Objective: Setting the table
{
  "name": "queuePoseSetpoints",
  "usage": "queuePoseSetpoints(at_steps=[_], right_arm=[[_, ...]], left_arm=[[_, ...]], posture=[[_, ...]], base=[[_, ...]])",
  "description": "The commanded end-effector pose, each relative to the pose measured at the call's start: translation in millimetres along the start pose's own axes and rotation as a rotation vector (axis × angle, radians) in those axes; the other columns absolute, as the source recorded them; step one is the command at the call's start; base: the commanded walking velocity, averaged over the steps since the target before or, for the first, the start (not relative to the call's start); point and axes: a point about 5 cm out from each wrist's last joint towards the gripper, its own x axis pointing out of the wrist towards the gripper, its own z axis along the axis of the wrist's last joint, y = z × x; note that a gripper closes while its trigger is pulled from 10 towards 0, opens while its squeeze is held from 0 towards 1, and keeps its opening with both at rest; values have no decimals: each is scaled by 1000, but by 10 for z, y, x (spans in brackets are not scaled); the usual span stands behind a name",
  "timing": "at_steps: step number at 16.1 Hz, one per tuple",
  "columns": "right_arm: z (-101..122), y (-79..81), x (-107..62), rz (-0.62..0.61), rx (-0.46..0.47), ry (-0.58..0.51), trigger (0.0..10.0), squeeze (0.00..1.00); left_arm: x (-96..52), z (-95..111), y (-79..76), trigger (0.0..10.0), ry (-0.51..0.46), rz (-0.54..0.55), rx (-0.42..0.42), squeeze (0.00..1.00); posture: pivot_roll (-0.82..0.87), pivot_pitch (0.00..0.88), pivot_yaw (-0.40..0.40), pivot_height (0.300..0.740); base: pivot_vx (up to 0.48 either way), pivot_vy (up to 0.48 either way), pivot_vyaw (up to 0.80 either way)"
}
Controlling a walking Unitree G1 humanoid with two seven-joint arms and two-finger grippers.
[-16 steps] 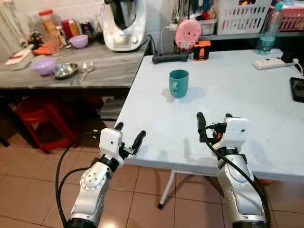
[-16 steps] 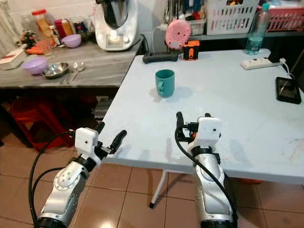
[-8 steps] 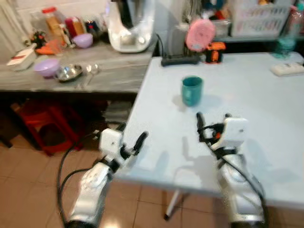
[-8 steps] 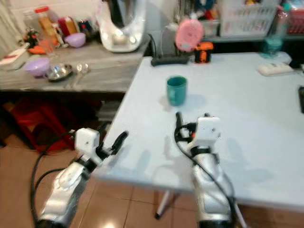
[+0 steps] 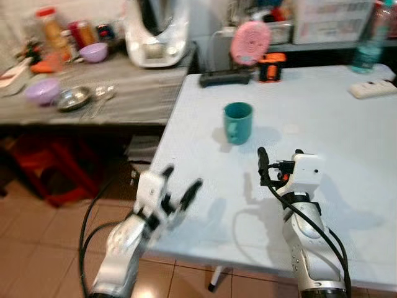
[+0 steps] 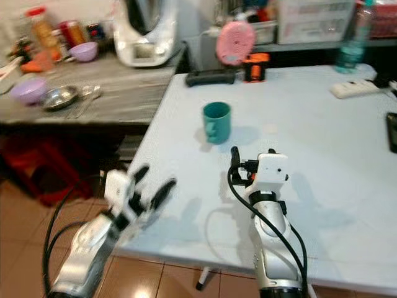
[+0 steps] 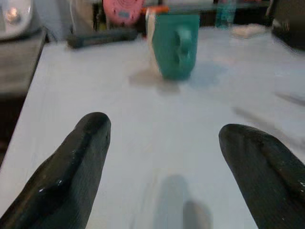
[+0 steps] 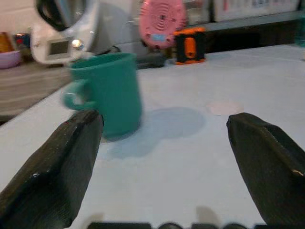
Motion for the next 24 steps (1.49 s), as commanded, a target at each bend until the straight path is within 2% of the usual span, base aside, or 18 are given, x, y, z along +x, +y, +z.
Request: queuePoseSetpoints(at_steps=[1,4,9,11,16,21,24], right_arm=[[7,85,25,18,-4,6,10000,0],[-30,110,108,16,-17,40,10000,0],[-15,297,372,52,-34,86,10000,0],[-26,372,487,62,-27,114,10000,0],[-26,528,685,95,-28,170,10000,0],[52,450,862,24,-72,168,10000,0],[67,328,932,-26,-92,172,10000,0]], left_arm=[[-42,37,12,10000,-5,-43,4,0],[-100,27,6,10000,3,-92,-12,0],[-113,37,-32,10000,2,-131,-18,0],[-99,42,-82,10000,-1,-163,-1,0],[-44,85,-140,10000,-29,-206,-32,0],[-59,102,-138,10000,-32,-201,-24,0],[-74,94,-159,10000,-31,-203,-25,0]], posture=[[-56,29,123,740],[-55,41,113,740],[-36,54,93,740],[-31,47,80,740],[-26,43,70,740],[-11,56,75,740],[-4,58,78,740]], base=[[0,0,0],[0,0,0],[0,0,0],[0,0,0],[0,0,0],[0,0,0],[0,0,0]])
